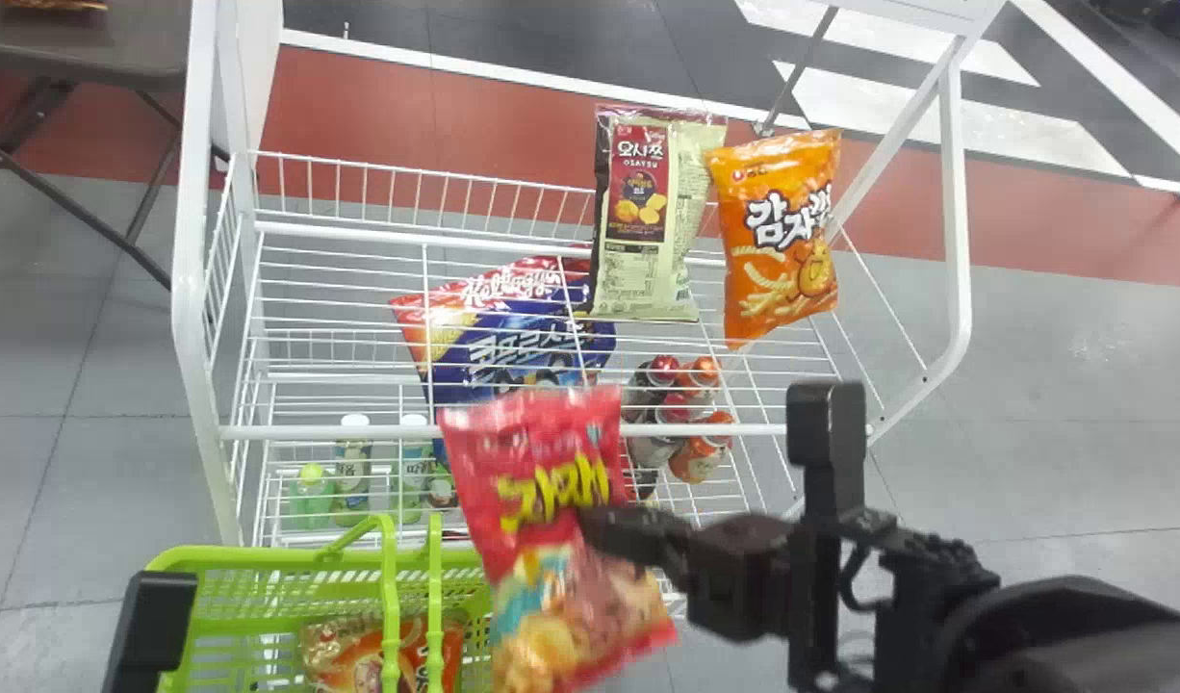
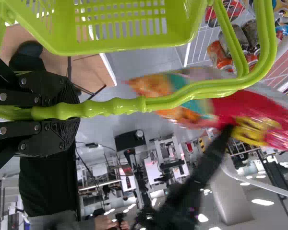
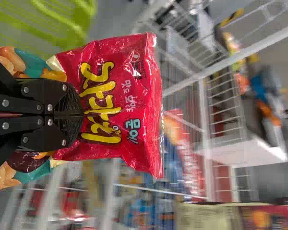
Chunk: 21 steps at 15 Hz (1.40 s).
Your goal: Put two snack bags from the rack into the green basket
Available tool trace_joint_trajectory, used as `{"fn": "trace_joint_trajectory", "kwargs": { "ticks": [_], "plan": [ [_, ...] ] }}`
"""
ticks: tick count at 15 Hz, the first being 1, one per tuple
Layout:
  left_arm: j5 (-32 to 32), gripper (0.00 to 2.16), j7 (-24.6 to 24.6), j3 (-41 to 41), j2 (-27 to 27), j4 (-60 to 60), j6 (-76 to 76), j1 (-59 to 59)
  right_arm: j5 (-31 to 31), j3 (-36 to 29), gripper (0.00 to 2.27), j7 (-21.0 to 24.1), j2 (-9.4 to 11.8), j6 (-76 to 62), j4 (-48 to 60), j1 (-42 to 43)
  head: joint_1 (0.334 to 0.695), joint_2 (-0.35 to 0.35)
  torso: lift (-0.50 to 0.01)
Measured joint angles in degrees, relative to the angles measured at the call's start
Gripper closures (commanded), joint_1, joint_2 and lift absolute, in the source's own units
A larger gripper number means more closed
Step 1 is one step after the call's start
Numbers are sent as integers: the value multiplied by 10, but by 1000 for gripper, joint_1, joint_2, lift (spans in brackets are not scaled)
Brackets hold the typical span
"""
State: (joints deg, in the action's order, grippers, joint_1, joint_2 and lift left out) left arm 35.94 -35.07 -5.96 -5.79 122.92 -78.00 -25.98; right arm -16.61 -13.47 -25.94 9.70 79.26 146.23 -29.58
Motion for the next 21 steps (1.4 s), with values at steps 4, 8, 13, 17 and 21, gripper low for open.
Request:
{"fn": "trace_joint_trajectory", "kwargs": {
  "ticks": [4, 8, 13, 17, 21],
  "plan": [
    [0, 2142, -5, 0, 5, 2, 9, -5, -31, 8, 2243, 17, 11, 103, -16, -31, 695, -350, -7],
    [-2, 2142, -5, -6, 8, 9, 12, -10, -50, 53, 2243, 24, 6, 44, -87, -21, 695, -350, -7],
    [-5, 2142, -5, -13, 7, 22, 12, -22, -20, 120, 2240, 38, -2, -86, -198, 11, 695, -350, -7],
    [-8, 2142, -2, -18, 7, 32, 11, -23, -30, 130, 2182, 23, -1, -68, -245, 22, 695, -350, -7],
    [-13, 2142, -3, -24, 7, 33, 10, -23, -36, 144, 211, 19, -2, -62, -249, 22, 695, -350, -7]
  ]
}}
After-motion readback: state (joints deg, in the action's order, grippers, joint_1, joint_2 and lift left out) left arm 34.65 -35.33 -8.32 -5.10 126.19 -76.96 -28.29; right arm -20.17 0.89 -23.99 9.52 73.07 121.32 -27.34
